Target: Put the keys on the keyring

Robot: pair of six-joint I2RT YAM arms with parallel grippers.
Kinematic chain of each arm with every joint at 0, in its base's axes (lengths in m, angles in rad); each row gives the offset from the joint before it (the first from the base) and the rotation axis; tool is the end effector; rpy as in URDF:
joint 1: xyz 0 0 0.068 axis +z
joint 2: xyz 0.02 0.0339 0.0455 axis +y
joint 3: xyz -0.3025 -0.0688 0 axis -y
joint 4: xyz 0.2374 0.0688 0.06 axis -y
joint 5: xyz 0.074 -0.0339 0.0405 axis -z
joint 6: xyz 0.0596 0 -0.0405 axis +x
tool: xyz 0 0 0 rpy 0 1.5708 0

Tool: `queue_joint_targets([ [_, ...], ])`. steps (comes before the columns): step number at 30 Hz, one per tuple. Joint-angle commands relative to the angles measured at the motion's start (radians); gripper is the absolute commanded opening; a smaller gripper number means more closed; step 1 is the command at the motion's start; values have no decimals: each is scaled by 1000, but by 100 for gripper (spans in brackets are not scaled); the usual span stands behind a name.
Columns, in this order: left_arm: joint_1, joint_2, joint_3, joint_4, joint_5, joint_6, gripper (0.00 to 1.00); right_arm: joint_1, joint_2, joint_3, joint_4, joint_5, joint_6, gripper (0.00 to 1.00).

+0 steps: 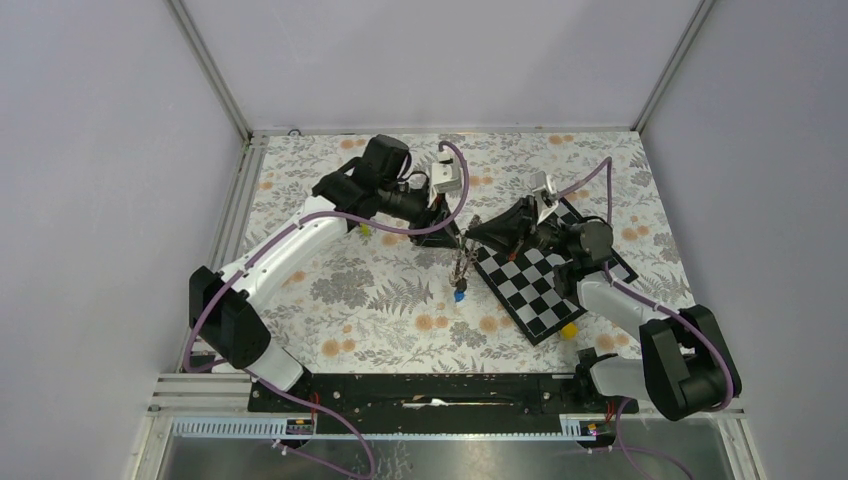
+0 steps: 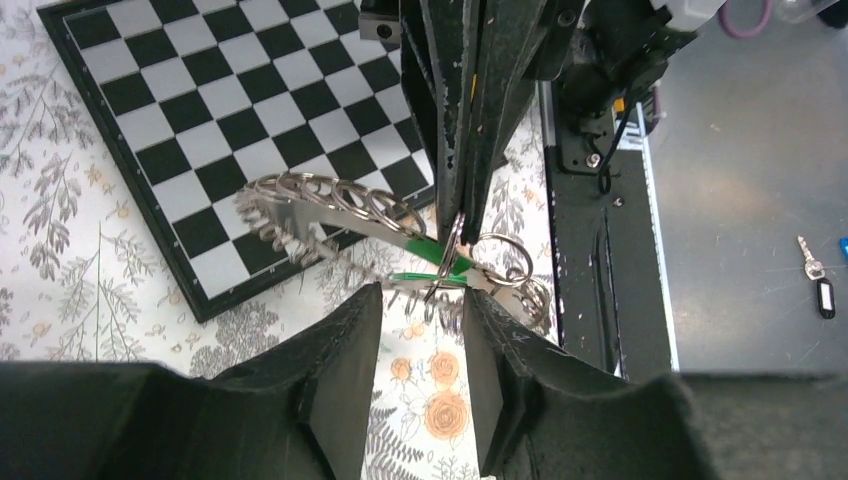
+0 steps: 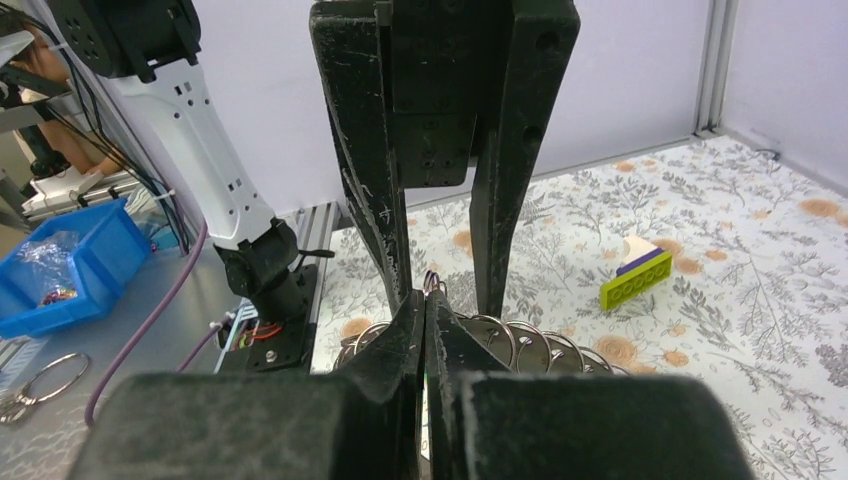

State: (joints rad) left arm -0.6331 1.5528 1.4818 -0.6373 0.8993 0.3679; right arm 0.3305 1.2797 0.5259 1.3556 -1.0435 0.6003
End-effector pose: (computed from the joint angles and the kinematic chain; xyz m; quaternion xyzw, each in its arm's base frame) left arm 0.2465 -0.2388 0.3867 0.5520 0.6306 -0.4412 0.3209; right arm 0.2037 0.1243 0.3434 -0.3827 0.4594 0.5517 0.5814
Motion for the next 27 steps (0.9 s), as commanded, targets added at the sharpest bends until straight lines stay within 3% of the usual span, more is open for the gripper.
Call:
queue_joint_targets([
  [1, 9, -51, -9, 137, 101, -50, 41, -7, -42, 29, 147, 81, 48, 0],
  [11, 49, -84, -62, 247, 162, -122, 41, -7, -26, 20, 175, 98, 50, 0],
  [27, 53, -58, -49, 292, 238, -132, 39, -7, -16, 15, 162, 76, 34, 0],
])
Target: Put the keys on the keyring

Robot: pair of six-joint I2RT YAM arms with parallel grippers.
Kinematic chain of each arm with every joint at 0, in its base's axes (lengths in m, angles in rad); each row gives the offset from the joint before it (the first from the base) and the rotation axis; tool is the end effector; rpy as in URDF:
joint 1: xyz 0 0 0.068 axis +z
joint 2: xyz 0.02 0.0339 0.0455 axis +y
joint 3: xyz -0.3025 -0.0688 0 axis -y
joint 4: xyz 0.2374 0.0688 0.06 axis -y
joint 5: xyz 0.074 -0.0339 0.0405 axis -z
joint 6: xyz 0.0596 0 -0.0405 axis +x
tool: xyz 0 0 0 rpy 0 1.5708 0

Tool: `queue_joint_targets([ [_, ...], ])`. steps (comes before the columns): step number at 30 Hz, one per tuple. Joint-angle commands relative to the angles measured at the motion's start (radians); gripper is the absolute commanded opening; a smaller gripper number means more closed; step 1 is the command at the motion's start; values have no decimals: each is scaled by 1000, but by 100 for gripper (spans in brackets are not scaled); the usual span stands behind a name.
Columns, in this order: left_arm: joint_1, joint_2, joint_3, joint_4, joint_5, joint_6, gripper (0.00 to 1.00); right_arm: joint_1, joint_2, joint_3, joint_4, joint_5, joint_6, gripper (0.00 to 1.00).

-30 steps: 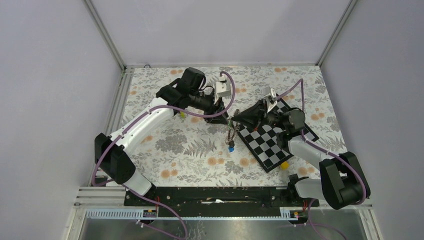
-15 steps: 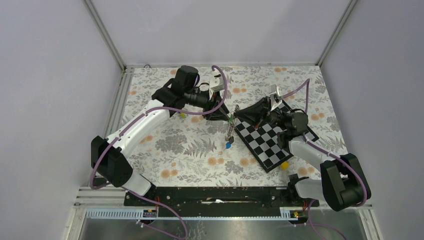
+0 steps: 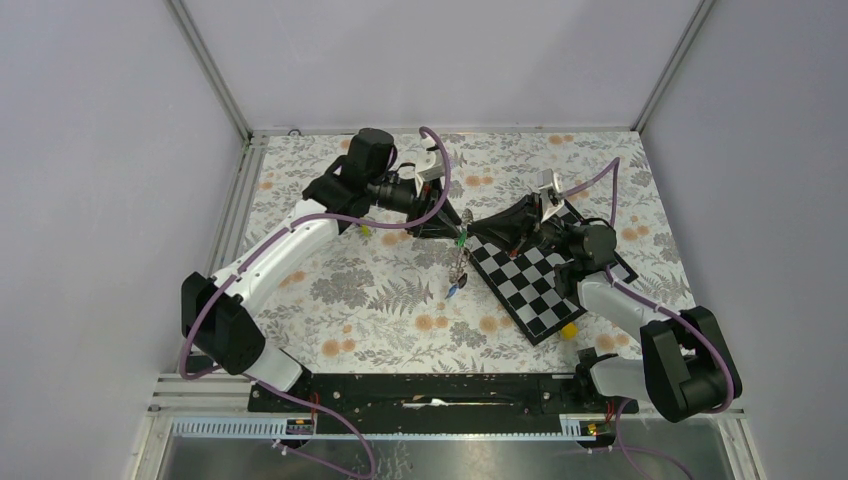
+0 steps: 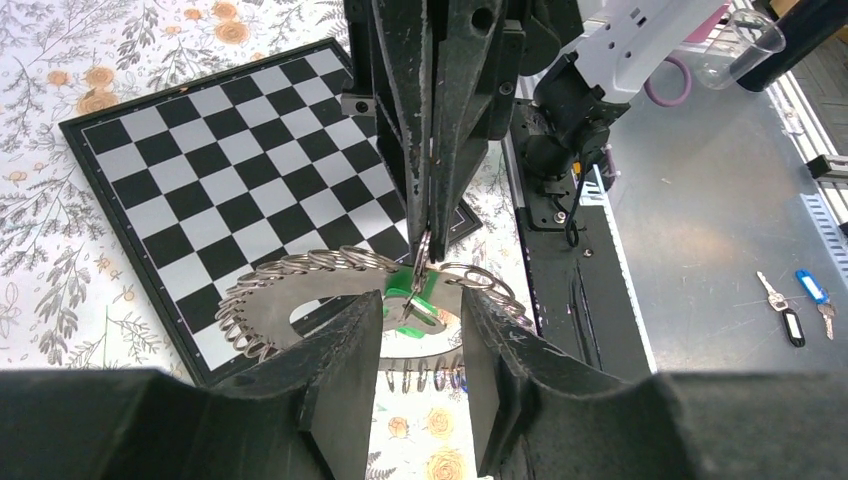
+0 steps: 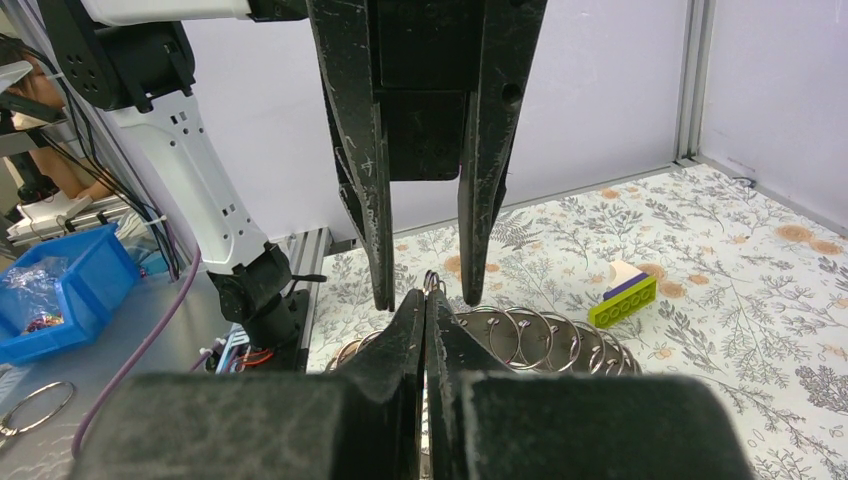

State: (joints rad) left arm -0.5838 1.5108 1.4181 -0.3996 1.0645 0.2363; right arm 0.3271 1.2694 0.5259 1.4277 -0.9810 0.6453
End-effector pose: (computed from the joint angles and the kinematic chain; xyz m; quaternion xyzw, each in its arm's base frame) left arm 0.2504 -0.2279 0.4046 0.5337 0.5742 -0.5054 0.3605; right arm 0.2006 0.1204 0.3536 -0.3602 0.4410 0.5510 0.6101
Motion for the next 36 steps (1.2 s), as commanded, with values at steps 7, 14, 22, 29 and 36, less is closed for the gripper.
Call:
queue_joint_targets([
  [7, 5, 6, 13, 83, 91, -20, 34, -3, 0, 16, 84, 11, -14, 0],
  [14, 4, 26, 18, 100, 100, -46, 25, -3, 4, 15, 77, 11, -15, 0],
  [22, 4, 31, 15, 101, 103, -50, 19, -3, 4, 13, 70, 13, -18, 0],
  [29, 4, 29, 19, 103, 95, -56, 0, -3, 2, 10, 44, 14, -43, 0],
  [36, -5, 37, 126, -191, -72, 139, 0, -3, -24, 2, -62, 10, -172, 28],
])
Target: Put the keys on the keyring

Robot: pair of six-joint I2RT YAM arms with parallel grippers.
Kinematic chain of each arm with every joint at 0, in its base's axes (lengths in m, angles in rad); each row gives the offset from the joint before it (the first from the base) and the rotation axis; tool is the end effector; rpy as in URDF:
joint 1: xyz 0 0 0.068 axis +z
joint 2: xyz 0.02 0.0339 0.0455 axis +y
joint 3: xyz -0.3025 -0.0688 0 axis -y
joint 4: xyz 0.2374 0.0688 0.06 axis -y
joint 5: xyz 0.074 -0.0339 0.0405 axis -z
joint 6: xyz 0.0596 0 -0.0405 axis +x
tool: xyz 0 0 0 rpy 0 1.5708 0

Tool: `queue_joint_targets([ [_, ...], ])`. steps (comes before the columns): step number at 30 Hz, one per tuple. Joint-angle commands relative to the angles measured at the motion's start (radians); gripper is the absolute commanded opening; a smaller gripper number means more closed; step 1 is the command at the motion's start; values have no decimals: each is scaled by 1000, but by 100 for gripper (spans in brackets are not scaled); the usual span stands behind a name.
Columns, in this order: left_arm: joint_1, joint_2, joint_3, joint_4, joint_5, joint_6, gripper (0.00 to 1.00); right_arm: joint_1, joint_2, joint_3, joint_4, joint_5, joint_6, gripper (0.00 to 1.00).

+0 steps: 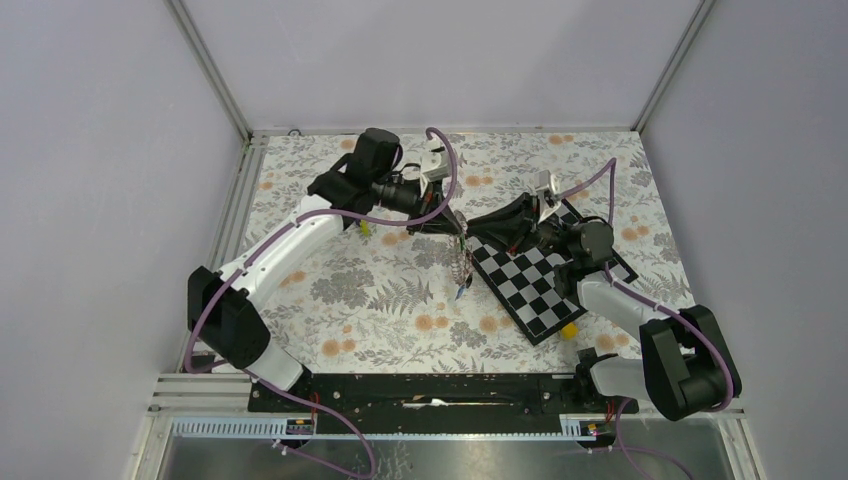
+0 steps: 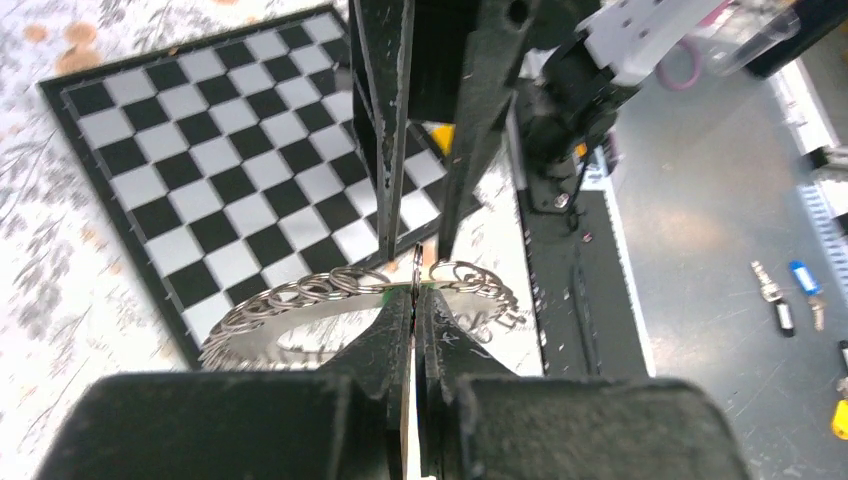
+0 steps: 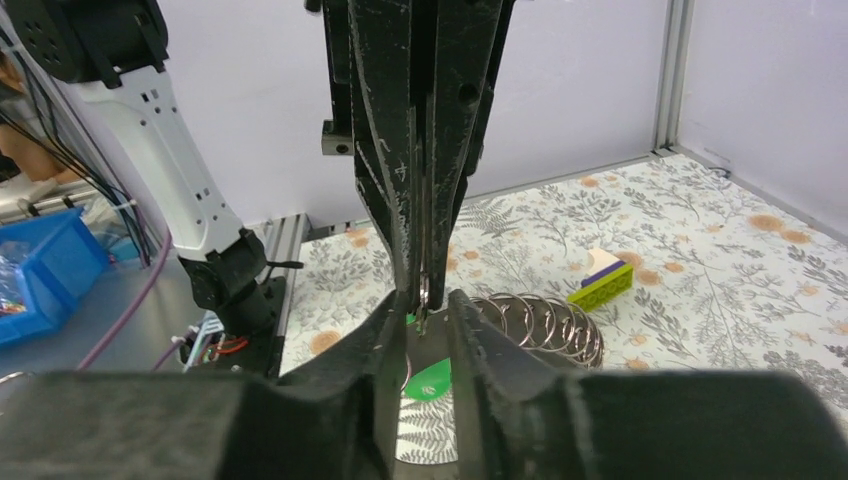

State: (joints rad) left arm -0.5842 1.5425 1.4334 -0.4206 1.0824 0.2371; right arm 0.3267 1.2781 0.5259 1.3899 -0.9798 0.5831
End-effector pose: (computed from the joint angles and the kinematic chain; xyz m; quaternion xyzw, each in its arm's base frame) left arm 0.2562 -0.2325 0.3982 0.5318 0.5795 -0.5138 0.3427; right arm 0.2050 0.1217 0.3486 -0.3661 0.4474 0.5364 0.6149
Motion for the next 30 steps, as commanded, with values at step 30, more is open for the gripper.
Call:
queue_joint_targets([
  [30, -128, 111, 338, -541, -434, 318, 0, 62, 31, 16, -205, -75, -300, 36],
])
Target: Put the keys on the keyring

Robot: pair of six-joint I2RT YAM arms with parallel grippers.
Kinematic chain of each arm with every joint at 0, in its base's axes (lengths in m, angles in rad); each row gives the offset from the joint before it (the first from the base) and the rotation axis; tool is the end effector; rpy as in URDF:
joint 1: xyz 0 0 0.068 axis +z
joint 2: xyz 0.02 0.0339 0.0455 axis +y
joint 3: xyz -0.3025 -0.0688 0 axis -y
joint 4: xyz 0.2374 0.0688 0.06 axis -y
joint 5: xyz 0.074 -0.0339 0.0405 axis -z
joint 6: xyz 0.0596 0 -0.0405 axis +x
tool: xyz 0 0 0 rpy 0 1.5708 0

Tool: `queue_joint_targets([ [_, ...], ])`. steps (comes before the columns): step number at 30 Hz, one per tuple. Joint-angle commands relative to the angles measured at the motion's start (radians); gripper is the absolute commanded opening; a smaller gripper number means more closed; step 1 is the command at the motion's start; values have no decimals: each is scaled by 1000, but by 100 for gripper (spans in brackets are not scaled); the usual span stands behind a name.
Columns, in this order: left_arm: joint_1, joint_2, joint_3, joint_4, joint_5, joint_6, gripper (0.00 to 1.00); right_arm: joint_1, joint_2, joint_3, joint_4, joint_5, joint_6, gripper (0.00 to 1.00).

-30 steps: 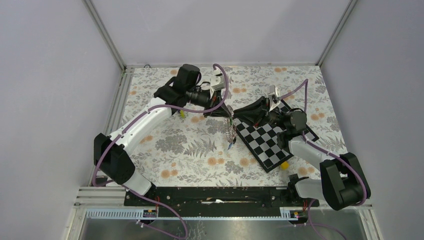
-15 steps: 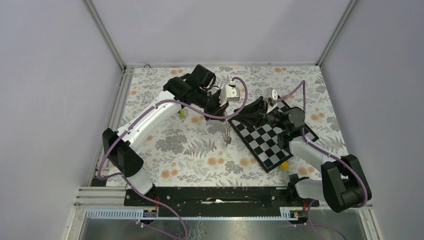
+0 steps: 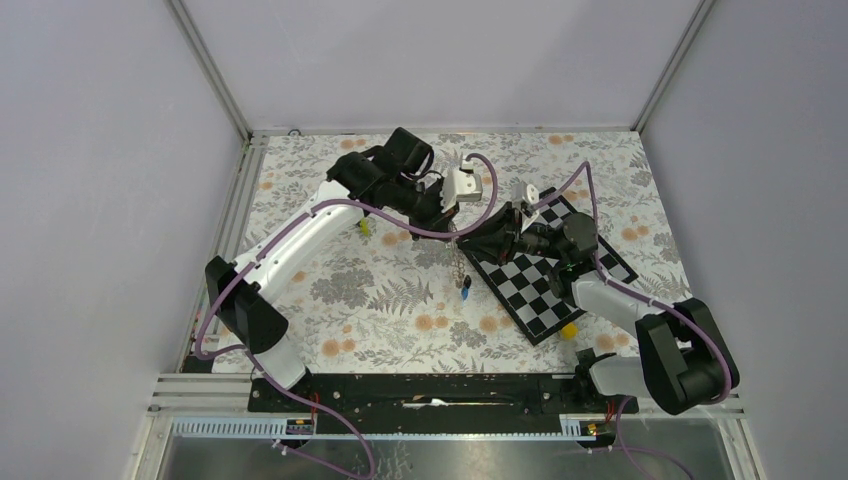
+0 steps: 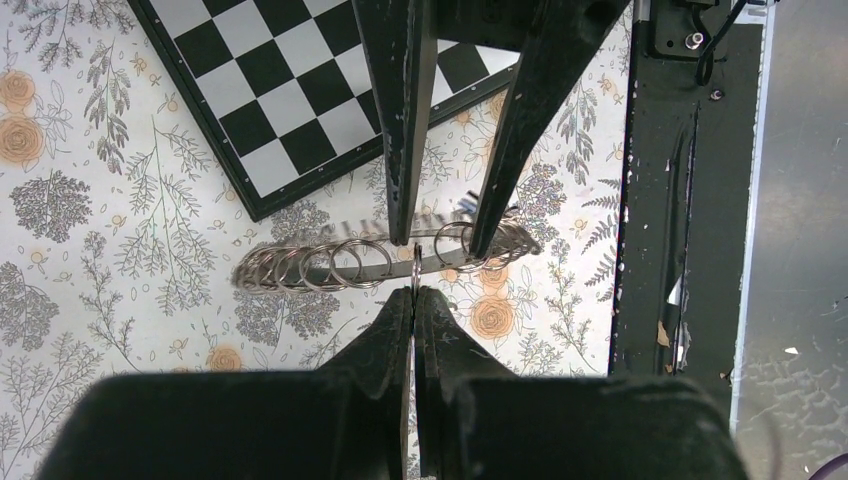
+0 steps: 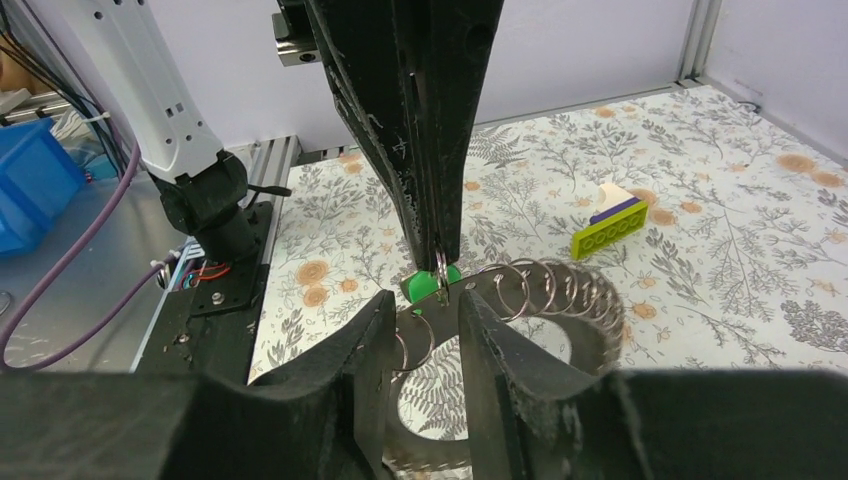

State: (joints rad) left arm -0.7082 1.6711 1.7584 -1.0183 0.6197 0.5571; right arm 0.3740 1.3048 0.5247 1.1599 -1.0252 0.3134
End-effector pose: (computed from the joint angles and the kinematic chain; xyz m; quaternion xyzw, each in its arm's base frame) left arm 0.2469 -0.2570 0.3967 0.6119 0.6724 -0.3112 0.2768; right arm 0.2131 0.1384 0.3199 -0.4206 0.4763 0.5021 0.5866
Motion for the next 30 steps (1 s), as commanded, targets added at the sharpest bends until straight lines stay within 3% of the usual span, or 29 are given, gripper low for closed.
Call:
queue_joint_targets([
  [1, -5, -17, 11, 56, 31, -2, 0, 15, 6, 19, 23, -31, -31, 36],
  [30, -13, -8, -31, 68, 75, -2, 0, 36, 19, 32, -6, -33, -45, 22],
])
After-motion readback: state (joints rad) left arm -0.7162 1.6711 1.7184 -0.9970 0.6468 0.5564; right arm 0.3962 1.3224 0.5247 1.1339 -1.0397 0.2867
